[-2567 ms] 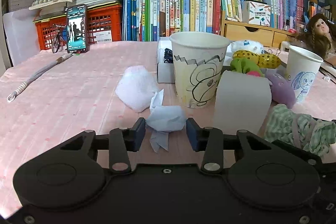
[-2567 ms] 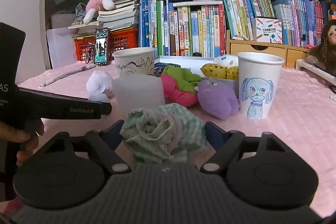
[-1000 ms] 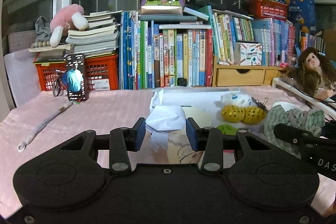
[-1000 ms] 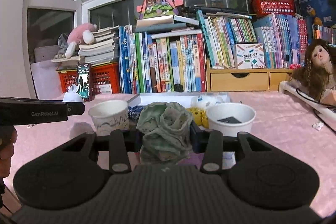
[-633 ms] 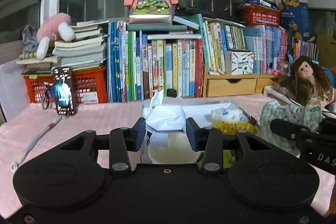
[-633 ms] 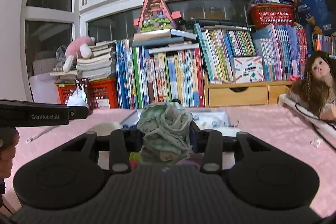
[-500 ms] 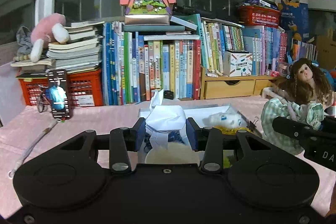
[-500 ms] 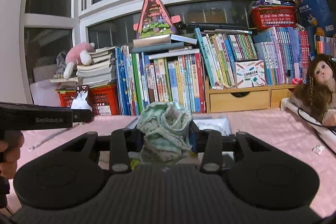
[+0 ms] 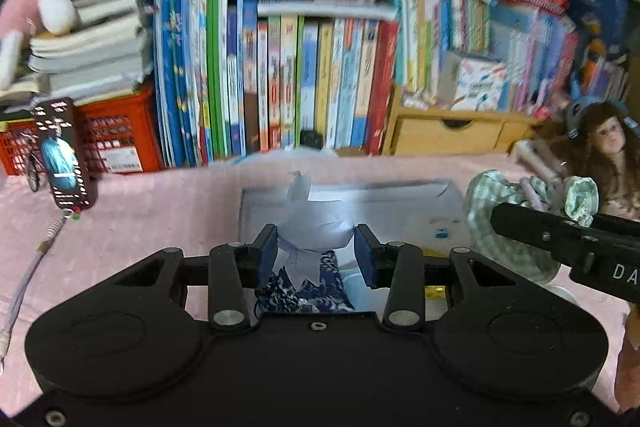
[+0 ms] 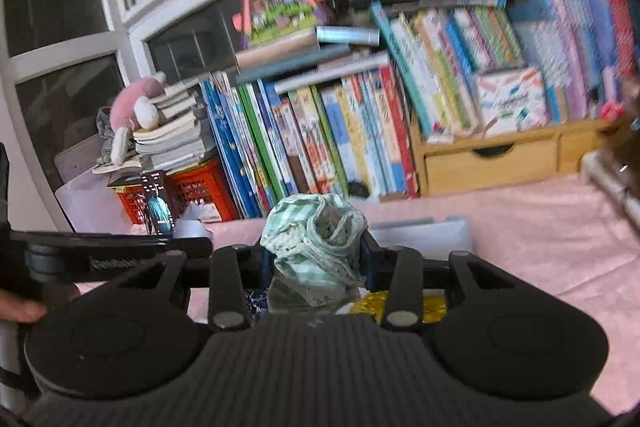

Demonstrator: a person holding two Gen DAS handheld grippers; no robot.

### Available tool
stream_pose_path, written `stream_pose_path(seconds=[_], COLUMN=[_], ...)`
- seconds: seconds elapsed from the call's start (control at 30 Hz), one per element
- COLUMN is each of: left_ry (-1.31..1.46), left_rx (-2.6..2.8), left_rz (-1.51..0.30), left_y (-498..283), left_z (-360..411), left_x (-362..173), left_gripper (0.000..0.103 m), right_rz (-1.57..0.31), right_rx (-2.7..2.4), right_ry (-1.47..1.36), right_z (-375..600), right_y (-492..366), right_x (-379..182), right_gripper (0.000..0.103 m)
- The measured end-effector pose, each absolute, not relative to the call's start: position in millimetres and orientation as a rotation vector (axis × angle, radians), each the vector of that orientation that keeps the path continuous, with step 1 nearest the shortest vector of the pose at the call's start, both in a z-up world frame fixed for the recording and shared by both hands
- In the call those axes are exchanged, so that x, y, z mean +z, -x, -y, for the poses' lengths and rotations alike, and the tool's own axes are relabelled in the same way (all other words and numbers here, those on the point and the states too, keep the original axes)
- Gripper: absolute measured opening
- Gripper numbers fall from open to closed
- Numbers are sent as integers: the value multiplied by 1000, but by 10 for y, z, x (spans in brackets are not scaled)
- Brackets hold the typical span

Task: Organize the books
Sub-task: 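Carry the tissue and the checked cloth with both tools over the foil tray, then open the left tool to drop the tissue while the right releases the cloth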

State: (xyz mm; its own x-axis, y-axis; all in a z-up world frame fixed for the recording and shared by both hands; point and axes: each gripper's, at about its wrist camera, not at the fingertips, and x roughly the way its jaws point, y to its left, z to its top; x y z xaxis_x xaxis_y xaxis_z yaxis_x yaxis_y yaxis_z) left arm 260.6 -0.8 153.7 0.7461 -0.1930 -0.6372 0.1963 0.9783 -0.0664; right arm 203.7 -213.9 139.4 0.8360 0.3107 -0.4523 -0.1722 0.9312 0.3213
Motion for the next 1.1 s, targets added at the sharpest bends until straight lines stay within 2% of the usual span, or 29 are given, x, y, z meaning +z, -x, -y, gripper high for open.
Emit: stream_pose_path(seconds=[0.2, 0.43, 1.1], left_ry=[26, 75, 100], left_rx=[-165, -149, -138], left_rz=[-835, -945, -1083], left_y=[-3208, -3583, -3874], left_z=[54, 10, -54], left_x=[1217, 881, 577], left_gripper=[39, 39, 40], right_rz=[-686, -792, -936], right_rx=[240, 198, 164], right_ry=[-281, -199, -124], right_z=[1985, 1794, 1612], right_y=[-2638, -2995, -3337], right_x=[1173, 966, 587], right_gripper=[45, 45, 48])
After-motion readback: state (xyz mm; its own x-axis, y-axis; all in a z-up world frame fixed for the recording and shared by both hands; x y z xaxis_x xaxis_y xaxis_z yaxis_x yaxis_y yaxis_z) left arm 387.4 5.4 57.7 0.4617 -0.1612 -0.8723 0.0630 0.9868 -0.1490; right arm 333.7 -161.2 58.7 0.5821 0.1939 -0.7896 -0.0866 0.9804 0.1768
